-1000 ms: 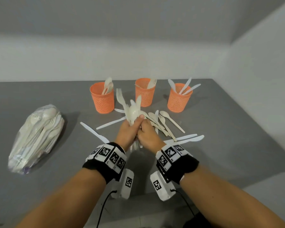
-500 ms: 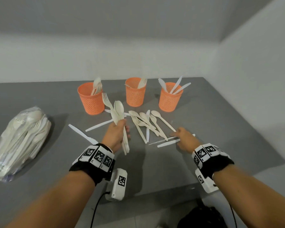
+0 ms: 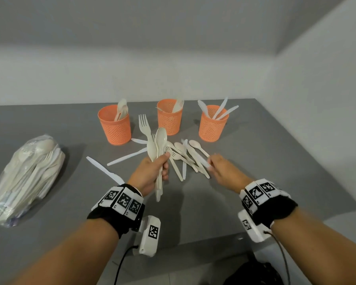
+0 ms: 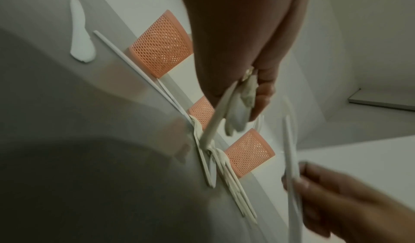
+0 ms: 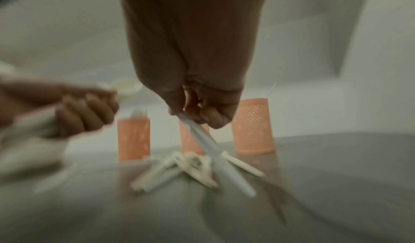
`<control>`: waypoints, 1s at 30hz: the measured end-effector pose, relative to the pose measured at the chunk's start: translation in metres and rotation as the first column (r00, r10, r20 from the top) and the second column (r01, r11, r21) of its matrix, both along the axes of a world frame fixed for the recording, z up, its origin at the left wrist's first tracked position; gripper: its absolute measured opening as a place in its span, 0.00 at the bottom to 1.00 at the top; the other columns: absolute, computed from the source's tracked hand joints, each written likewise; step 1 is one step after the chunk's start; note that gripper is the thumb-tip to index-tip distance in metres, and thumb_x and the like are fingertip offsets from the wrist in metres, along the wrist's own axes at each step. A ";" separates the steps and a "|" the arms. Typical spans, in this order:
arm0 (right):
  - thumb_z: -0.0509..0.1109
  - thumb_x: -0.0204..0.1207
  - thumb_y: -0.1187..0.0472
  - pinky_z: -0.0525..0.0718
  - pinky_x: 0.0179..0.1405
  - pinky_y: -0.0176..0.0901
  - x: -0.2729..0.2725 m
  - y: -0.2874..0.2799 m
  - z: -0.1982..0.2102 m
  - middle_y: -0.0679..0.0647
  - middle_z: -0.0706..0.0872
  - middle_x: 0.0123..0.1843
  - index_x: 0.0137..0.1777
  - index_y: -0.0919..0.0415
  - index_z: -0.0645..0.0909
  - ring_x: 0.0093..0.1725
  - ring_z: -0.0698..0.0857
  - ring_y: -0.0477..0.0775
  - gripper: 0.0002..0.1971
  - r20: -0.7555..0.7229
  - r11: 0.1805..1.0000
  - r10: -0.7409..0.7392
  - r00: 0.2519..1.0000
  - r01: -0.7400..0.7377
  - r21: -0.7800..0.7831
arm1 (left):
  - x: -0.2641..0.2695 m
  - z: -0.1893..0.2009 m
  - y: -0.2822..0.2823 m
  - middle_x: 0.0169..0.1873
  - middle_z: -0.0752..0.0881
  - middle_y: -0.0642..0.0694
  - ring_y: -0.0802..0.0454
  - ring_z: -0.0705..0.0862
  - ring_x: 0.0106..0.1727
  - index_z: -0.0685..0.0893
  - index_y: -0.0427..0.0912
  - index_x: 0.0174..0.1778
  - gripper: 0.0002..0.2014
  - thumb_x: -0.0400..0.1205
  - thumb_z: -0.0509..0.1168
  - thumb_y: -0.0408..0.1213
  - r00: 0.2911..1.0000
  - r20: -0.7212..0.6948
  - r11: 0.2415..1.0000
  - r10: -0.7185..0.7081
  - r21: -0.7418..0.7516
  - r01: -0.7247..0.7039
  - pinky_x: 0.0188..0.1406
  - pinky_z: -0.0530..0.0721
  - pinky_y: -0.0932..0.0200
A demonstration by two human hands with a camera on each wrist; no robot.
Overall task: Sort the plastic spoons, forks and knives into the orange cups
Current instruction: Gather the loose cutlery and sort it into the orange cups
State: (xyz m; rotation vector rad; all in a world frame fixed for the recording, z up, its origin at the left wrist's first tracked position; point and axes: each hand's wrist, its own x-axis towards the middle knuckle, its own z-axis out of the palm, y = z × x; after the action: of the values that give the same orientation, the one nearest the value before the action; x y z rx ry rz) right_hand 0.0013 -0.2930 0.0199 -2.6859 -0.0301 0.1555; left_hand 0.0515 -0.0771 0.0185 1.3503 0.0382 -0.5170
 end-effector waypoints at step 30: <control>0.54 0.83 0.64 0.84 0.59 0.49 0.022 0.133 0.020 0.58 0.88 0.50 0.51 0.60 0.78 0.54 0.87 0.55 0.10 -0.032 0.576 -0.202 0.979 0.145 0.805 | 0.031 0.018 0.034 0.19 0.80 0.50 0.60 0.70 0.16 0.82 0.38 0.44 0.04 0.81 0.63 0.33 0.995 -0.052 0.934 -0.083 -0.351 0.060 0.24 0.77 0.65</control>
State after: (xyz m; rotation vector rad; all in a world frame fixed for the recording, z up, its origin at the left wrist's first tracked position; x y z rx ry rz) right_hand 0.0238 -0.1598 0.0398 -1.7444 0.1212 -0.0169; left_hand 0.0826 -0.0435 0.0368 0.9885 -0.0480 -0.5991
